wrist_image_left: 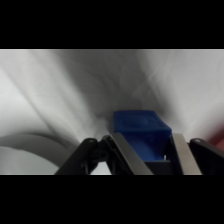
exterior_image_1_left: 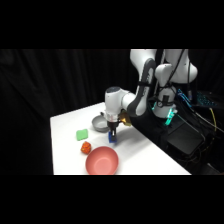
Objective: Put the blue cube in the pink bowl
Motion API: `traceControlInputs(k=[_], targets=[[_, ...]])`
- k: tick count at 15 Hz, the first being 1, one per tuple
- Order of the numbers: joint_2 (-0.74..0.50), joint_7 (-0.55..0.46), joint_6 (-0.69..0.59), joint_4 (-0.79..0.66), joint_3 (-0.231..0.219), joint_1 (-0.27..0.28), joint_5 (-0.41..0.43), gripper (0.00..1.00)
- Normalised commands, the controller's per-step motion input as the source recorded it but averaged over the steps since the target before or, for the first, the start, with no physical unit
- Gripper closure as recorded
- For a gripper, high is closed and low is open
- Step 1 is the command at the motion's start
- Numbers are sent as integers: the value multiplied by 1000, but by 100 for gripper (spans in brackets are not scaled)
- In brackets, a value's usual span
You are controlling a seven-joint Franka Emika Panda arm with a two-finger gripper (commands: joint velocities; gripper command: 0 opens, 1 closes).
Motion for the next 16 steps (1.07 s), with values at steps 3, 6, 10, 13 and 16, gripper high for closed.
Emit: traceControlInputs(k=[3, 6, 10, 13, 16], targets=[[-435, -62, -413, -61, -42, 9, -158, 77], [-466, -35, -458, -36, -30, -44, -219, 77], [-493, -97, -466, -9, 55, -145, -165, 77], [-393, -187, -406, 61, 125, -194, -64, 77], [-228, -252, -314, 142, 158, -160, 13, 77]])
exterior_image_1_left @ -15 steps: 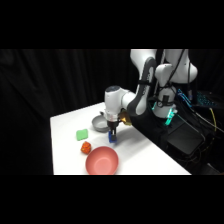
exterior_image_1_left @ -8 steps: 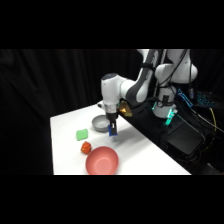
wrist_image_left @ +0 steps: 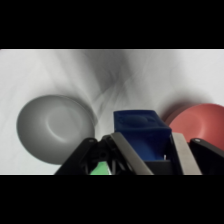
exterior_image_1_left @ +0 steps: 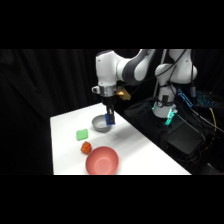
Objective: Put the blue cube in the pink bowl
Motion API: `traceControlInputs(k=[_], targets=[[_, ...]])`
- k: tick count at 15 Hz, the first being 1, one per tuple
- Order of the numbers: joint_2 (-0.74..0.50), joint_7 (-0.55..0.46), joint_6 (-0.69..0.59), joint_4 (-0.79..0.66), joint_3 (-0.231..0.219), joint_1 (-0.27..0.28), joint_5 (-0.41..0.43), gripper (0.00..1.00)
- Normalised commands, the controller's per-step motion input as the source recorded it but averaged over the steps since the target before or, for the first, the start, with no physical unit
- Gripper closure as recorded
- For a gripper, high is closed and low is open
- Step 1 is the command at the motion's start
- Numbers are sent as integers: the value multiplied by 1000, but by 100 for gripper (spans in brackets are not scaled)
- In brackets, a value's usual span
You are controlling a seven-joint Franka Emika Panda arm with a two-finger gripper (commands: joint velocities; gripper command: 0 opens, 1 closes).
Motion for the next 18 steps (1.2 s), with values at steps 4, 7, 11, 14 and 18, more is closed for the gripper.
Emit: traceControlInputs(k=[4, 7, 11, 14, 18], targets=[[-65, -274, -223, 218, 169, -89, 37, 77], [66, -273, -197, 279, 152, -45, 45, 77], [137, -188, -205, 332, 132, 5, 7, 77], [230, -137, -209, 438, 102, 43, -65, 77], [312, -108, -229, 517, 51, 40, -127, 77]])
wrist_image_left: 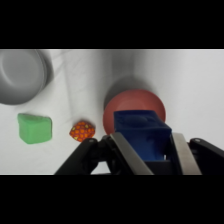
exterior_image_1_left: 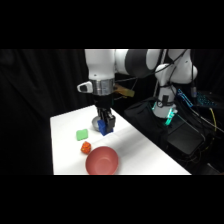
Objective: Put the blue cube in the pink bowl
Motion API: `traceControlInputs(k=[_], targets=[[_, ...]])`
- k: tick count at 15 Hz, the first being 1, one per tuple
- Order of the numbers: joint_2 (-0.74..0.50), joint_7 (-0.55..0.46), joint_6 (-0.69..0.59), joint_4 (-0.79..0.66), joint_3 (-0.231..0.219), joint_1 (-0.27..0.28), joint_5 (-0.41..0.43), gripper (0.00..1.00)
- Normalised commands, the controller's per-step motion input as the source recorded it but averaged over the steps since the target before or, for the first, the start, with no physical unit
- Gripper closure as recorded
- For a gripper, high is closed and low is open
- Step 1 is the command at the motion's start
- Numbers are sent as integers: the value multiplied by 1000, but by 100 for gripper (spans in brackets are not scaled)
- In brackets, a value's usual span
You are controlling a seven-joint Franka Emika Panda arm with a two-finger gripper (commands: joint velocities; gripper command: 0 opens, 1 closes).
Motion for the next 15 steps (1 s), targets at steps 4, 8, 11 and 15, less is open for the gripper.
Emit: traceControlInputs(k=[4, 8, 11, 15], targets=[[371, -122, -189, 526, 20, 33, -151, 77], [334, -210, 1, 354, 23, -13, -77, 77], [264, -261, 146, 140, 51, -65, 22, 77], [254, -255, 283, 44, 83, -74, 40, 77]])
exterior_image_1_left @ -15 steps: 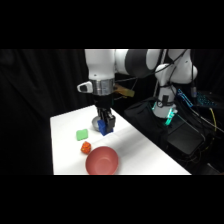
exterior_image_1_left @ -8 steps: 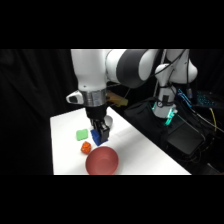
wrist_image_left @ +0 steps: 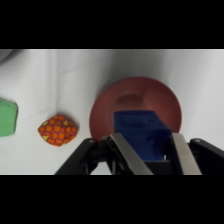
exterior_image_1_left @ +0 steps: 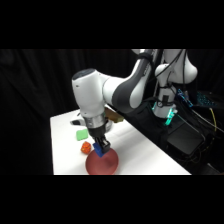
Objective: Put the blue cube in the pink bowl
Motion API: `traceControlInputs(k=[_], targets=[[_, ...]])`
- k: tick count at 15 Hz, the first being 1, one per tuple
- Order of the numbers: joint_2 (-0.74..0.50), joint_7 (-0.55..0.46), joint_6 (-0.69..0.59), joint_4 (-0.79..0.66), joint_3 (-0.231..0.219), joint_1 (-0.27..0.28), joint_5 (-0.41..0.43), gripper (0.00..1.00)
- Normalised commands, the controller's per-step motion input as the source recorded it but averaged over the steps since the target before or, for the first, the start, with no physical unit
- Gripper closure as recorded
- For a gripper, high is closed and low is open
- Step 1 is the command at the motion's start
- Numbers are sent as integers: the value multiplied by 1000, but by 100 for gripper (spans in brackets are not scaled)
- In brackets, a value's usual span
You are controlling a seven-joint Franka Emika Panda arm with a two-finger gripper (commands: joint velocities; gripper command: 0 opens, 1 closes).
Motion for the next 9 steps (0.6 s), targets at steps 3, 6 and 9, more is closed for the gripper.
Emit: traceControlInputs(k=[3, 6, 9], targets=[[223, -190, 250, 86, 81, -63, 0, 77], [145, -194, 142, 114, 100, -84, 12, 24], [1, -205, 51, 89, 107, -119, 24, 10]])
